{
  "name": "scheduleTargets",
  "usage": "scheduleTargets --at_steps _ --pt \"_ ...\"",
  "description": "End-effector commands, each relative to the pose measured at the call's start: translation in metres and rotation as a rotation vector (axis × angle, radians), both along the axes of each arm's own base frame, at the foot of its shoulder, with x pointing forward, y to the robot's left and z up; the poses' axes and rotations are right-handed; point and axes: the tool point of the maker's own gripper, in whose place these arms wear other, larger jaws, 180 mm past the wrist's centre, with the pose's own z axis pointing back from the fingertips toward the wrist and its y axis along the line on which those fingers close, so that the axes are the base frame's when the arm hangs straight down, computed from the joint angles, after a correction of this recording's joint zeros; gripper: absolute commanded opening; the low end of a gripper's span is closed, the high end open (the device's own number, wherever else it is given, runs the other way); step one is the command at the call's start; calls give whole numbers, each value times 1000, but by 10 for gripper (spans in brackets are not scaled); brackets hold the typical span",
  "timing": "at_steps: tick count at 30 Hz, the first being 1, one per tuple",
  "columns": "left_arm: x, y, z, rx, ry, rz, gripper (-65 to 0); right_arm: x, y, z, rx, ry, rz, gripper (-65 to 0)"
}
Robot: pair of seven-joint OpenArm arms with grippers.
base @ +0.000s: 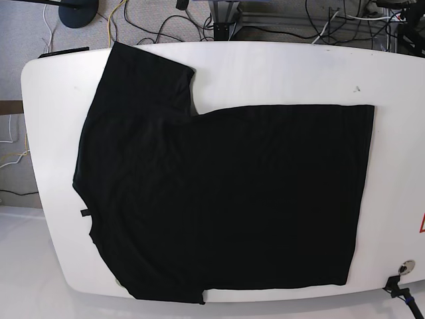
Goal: Fold the T-shirt properly
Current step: 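Lower both grippers to the shirt's shoulder corners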
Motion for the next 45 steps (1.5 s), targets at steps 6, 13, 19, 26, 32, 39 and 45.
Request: scheduleTargets --at_steps 6,13,19,26,32,39,45 --pt "68 -8 32 -24 -247 -15 -349 64 2 13 10 -194 2 -485" --pt "124 -6 49 -29 -413 -6 -349 112 2 24 13 -323 3 -331" --pt "159 18 66 -154 -518 160 -349 136 2 30 70 -383 -51 -331" --pt "181 33 74 -278 -507 176 -349 157 -54 30 216 -351 -268 -331" --pt "191 57 78 -361 -490 258 -352 165 -98 43 372 -331 -378 -331" --pt "193 65 81 -346 -500 266 -354 153 -113 19 474 -243 -431 -331" --pt "192 65 81 -345 -497 267 -354 143 -110 3 494 -208 -438 -331"
